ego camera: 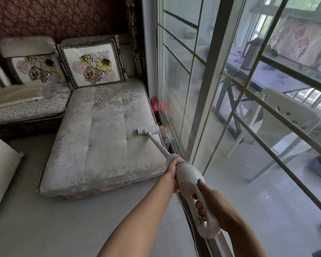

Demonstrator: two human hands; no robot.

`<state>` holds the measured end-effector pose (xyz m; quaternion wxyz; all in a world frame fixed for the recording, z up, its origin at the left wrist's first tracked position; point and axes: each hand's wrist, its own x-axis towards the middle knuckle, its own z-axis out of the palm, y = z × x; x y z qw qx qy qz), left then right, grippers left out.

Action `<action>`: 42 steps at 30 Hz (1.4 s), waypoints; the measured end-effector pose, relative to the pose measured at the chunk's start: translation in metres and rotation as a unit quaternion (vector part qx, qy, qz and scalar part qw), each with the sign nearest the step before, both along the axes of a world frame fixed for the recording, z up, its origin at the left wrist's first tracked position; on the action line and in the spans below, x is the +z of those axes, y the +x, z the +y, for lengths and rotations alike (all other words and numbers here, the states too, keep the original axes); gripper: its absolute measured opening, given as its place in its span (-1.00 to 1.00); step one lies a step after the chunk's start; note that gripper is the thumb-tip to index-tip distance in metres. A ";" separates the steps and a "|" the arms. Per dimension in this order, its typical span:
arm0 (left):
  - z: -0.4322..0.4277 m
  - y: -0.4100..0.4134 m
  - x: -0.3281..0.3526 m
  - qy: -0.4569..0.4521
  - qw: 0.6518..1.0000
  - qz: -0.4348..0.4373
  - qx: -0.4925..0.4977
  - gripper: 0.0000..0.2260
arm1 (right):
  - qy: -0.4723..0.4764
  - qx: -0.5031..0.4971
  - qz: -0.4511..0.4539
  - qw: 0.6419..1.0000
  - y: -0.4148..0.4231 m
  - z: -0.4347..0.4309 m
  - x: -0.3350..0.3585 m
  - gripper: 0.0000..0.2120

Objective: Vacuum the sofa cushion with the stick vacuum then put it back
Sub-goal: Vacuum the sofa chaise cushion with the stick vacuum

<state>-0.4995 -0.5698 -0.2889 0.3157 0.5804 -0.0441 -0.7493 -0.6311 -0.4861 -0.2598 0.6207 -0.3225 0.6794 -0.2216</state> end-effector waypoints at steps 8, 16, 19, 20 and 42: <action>-0.048 0.019 -0.005 -0.016 1.000 0.010 0.017 -0.53 | -0.012 0.024 0.022 0.999 0.017 -0.054 -0.004 -0.44; -0.132 0.049 -0.007 -0.034 0.999 0.003 0.023 -0.55 | -0.012 0.035 0.013 0.999 0.043 -0.140 -0.009 -0.44; -0.162 0.059 -0.007 -0.040 0.999 0.004 0.028 -0.44 | -0.009 0.036 0.003 0.999 0.054 -0.172 -0.010 -0.43; -0.174 0.063 -0.006 -0.041 0.999 0.003 0.030 -0.43 | -0.008 0.036 0.000 0.999 0.058 -0.185 -0.009 -0.43; -0.331 0.168 0.006 -0.043 0.999 -0.011 -0.007 -0.54 | 0.014 0.027 -0.005 1.000 0.165 -0.344 0.003 -0.41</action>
